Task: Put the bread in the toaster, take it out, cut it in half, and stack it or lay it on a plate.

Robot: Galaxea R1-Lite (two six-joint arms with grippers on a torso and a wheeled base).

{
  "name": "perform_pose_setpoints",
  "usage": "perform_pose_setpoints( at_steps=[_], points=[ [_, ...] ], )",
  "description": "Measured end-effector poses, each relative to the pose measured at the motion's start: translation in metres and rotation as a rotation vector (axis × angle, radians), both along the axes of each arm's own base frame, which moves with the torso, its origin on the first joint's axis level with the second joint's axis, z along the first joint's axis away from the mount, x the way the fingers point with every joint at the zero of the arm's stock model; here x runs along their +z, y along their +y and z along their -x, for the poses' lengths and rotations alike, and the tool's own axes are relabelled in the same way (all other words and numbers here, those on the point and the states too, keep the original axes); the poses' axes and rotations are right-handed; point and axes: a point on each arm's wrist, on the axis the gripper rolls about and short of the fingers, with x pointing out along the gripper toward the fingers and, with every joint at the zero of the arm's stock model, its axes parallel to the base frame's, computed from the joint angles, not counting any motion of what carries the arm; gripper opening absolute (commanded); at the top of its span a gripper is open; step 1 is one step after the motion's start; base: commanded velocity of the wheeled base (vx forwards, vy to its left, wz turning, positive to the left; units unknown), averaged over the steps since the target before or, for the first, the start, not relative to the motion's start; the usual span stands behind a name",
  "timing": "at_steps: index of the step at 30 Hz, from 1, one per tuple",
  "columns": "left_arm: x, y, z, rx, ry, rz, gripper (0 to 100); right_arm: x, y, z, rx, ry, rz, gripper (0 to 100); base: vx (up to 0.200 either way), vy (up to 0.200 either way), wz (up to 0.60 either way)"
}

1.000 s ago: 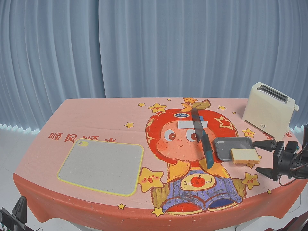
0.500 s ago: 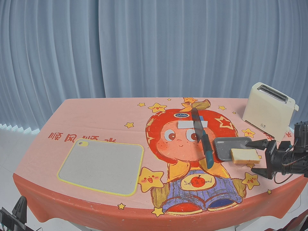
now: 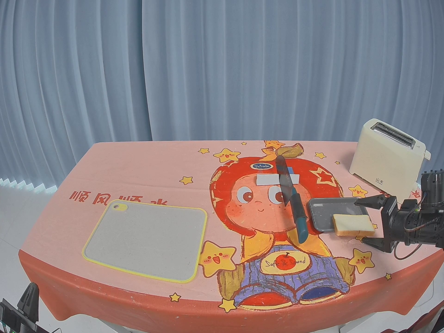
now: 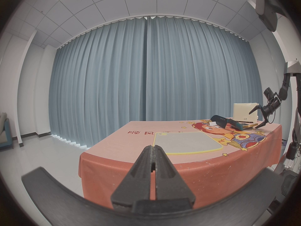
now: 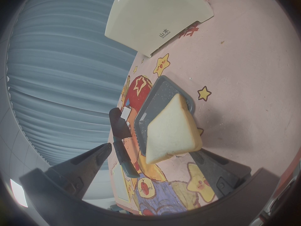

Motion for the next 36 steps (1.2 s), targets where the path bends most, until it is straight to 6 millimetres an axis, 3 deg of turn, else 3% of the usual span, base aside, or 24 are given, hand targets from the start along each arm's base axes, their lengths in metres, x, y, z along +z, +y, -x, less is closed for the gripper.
perform_pose_setpoints(
  at_steps=[9, 10, 27, 36],
  points=[
    [0.000, 0.000, 0.000, 0.000, 0.000, 0.000, 0, -0.005, -0.002, -0.007, -0.014, 0.024, 0.002, 100, 0.000, 0.000, 0.00],
    [0.000, 0.000, 0.000, 0.000, 0.000, 0.000, 0, -0.005, -0.003, -0.008, -0.016, 0.027, 0.002, 0, 0.000, 0.000, 0.00],
    [0.000, 0.000, 0.000, 0.000, 0.000, 0.000, 0, -0.007, -0.006, -0.014, -0.035, 0.034, 0.006, 0, 0.000, 0.000, 0.00],
    [0.000, 0.000, 0.000, 0.000, 0.000, 0.000, 0, 0.004, -0.006, -0.016, -0.038, -0.014, 0.009, 0, 0.000, 0.000, 0.00]
  ],
)
